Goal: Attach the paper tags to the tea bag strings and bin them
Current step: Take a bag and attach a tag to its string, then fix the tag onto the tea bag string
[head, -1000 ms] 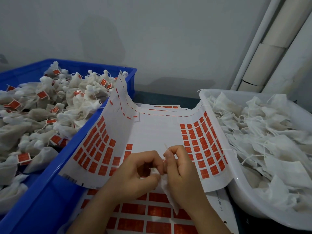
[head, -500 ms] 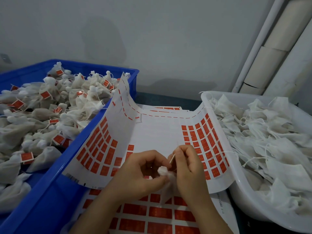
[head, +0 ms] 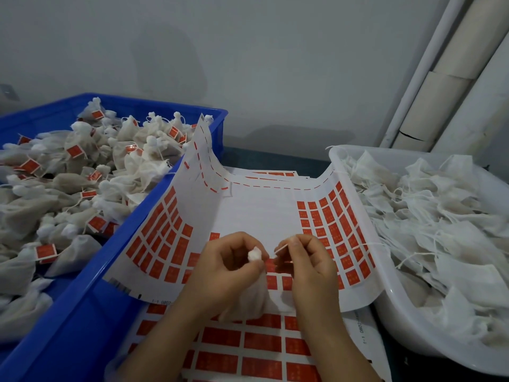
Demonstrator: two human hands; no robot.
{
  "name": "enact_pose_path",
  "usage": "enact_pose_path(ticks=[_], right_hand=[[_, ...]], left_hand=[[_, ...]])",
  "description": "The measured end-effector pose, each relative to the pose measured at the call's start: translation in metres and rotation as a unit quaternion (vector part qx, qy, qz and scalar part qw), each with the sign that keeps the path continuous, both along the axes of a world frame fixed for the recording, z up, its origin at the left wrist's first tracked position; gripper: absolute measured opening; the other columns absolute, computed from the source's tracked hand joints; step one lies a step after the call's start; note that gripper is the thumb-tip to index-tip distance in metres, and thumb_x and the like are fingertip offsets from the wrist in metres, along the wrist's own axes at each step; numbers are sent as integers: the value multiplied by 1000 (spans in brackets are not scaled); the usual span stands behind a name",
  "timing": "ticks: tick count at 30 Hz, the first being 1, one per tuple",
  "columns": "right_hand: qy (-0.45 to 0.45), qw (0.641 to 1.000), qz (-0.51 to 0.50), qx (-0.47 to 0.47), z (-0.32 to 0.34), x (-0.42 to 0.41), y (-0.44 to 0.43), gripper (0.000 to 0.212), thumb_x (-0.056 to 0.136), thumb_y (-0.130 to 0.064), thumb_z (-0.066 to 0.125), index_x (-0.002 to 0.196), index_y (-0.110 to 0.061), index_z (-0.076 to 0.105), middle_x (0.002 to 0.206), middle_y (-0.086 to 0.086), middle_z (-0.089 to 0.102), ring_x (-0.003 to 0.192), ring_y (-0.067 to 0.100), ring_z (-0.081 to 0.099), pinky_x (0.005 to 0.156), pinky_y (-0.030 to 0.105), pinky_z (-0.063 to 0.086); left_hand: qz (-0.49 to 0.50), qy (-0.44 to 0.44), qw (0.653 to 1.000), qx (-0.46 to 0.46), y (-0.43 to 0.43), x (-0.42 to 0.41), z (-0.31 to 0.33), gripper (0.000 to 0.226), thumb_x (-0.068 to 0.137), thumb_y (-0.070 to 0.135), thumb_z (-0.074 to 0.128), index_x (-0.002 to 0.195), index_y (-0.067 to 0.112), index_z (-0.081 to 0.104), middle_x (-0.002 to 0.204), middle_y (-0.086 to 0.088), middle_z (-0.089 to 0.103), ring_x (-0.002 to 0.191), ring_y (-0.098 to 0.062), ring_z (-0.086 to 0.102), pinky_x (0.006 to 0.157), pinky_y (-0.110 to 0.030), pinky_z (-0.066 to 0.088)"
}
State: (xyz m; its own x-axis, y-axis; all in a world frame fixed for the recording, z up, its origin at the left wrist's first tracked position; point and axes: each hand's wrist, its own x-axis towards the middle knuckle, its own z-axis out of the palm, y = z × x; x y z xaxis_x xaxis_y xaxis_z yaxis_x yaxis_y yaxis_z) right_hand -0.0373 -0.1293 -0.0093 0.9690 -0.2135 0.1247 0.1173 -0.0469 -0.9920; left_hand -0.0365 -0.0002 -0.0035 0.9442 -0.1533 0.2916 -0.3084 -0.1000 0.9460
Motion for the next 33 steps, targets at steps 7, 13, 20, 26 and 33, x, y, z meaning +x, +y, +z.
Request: enact_pose_path(ticks=[7,13,20,26,33], right_hand=[[57,972,69,216,8,-4,8,27,95,-14,44,75,-11,63,63,2,64,50,10,56,49,18,47],[96,949,47,296,10,1,6,27,95,-11,44,73,-7,59,54,4,53,46,13,48,52,26,47],[94,968,42,230,9,1,-1,23,91,-17,51,76,-14,68,75,7,71,54,14,62,54,24,53],[44,995,-46,-72,4,10,-23,6,90,-31,55,91,-33,61,81,-22,68,76,2,66,57,12,51],[40,885,141,-441,-4,35,-4,28,94,-27,50,122,-31,53,139,-14,39,129,5,29,111,29,22]], left_hand=[[54,51,996,55,-1,7,-7,20,80,10,66,62,19,60,55,9,61,55,-5,59,54,-14,50],[30,37,993,111,4,6,-6,25,78,3,60,61,21,59,54,10,57,53,-2,53,53,-11,45],[61,74,995,17,14,10,-2,25,84,3,59,64,18,60,60,6,58,65,-11,57,60,-19,50],[204,248,937,-138,23,22,2,7,88,17,57,83,14,61,101,-12,58,93,-31,57,78,-42,49],[223,340,863,-299,31,23,-1,24,84,15,59,107,15,54,108,-10,57,100,-27,56,79,-38,48]])
